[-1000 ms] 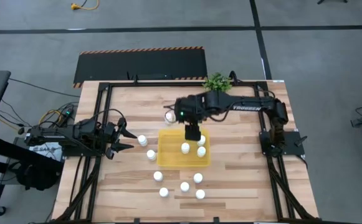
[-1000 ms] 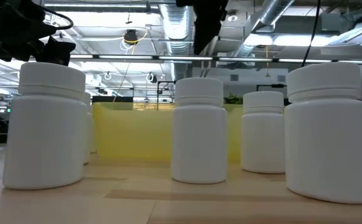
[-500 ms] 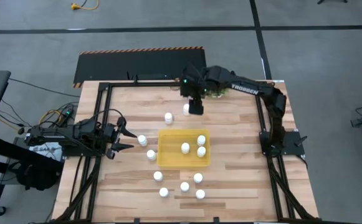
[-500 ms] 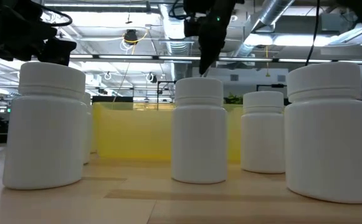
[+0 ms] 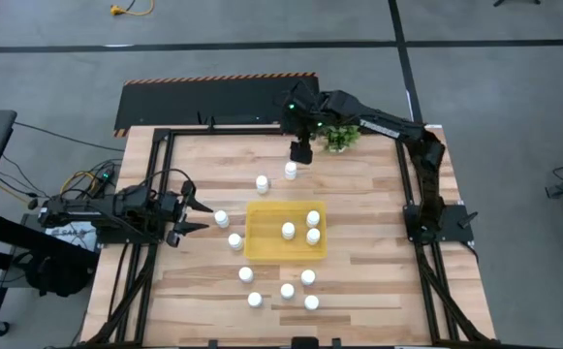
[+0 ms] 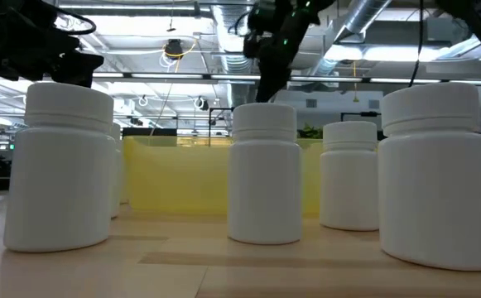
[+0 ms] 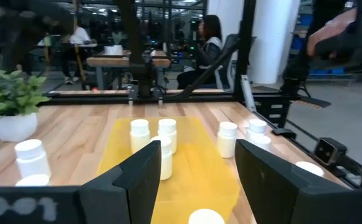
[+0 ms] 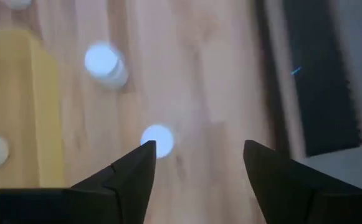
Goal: Pick and place pill bottles into a basket
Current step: Put the white pill bottle into the yellow bin
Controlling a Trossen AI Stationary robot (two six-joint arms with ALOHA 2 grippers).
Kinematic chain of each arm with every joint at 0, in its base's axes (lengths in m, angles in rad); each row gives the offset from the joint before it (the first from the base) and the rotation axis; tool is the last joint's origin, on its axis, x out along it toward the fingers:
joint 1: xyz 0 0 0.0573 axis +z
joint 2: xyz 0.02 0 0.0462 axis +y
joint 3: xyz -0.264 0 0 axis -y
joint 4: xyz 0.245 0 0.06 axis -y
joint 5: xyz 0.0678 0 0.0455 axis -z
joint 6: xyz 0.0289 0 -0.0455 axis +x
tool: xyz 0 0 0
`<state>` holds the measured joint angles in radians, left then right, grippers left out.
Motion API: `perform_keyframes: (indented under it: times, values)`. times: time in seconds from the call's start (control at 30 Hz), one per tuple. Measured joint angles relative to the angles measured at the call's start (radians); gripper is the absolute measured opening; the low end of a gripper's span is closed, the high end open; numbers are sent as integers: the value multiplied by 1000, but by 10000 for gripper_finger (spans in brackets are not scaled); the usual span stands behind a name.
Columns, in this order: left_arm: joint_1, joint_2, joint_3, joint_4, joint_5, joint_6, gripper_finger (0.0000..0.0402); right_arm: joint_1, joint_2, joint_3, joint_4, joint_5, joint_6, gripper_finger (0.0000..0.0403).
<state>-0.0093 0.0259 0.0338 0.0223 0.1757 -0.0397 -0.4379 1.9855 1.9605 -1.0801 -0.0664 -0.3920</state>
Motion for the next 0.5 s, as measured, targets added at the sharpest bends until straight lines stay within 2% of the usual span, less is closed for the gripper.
perform_keyframes:
  times: [0.17, 0.4, 0.5]
  values:
    - [0, 0, 0, -12, -32, -12, 194, 2, 59, -3, -59, -37, -30, 241]
    - [0, 14, 2, -26, -304, -45, 194, 23, 83, 0, -40, -40, -55, 240]
    - [0, 15, 3, -32, -349, -53, 194, 23, 83, 0, -47, -36, -49, 240]
